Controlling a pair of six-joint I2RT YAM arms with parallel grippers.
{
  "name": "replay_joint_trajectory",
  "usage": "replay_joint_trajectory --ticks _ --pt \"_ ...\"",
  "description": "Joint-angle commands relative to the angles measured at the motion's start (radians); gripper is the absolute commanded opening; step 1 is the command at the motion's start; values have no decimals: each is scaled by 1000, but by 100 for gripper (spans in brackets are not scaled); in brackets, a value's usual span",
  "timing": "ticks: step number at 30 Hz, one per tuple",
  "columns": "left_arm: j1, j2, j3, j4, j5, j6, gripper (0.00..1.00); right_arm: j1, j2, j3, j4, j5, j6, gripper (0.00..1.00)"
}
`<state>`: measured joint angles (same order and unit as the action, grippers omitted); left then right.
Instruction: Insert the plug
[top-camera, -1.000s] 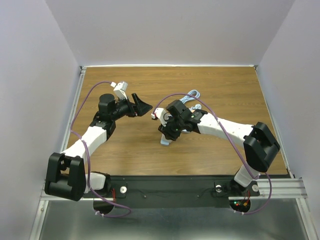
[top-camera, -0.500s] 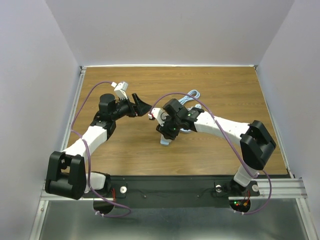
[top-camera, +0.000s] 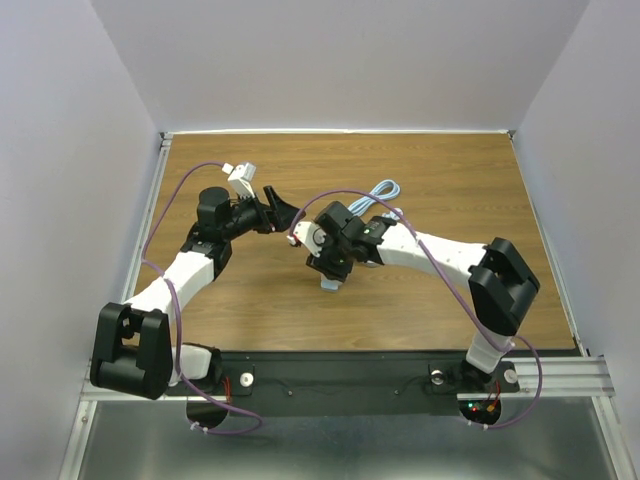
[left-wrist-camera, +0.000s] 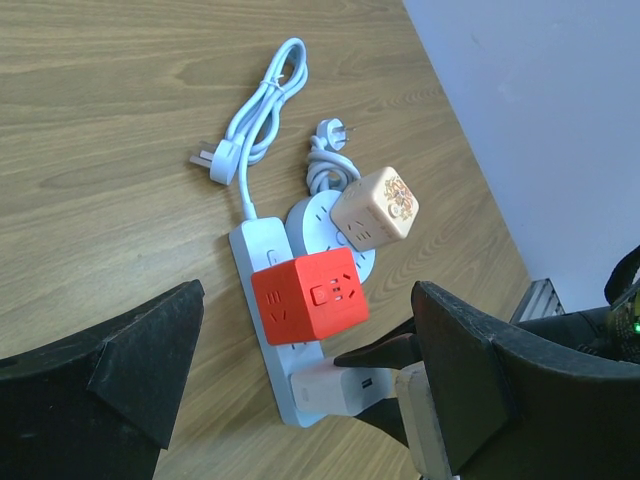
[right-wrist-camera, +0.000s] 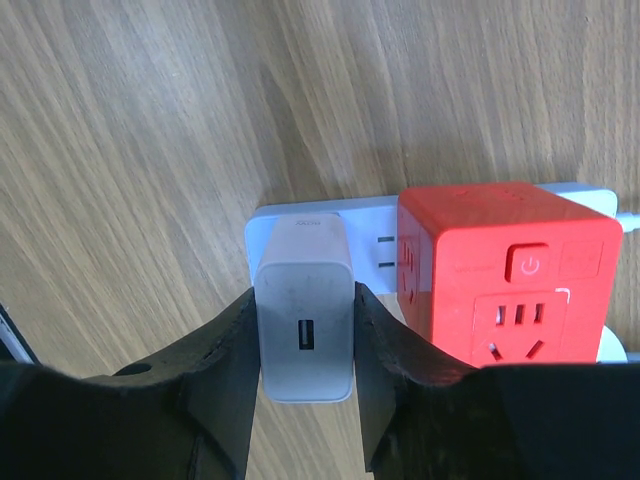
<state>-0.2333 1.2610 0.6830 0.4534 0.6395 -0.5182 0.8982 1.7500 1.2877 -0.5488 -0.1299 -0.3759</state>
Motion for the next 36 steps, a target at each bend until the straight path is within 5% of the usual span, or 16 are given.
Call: replay_joint_trajectory --ticks 1,36 --pt "6 -34 -2 54 28 1 96 16 109 13 -43 19 -21 1" --pt "6 -57 -14 54 28 -3 96 18 40 -343 105 -109 229 0"
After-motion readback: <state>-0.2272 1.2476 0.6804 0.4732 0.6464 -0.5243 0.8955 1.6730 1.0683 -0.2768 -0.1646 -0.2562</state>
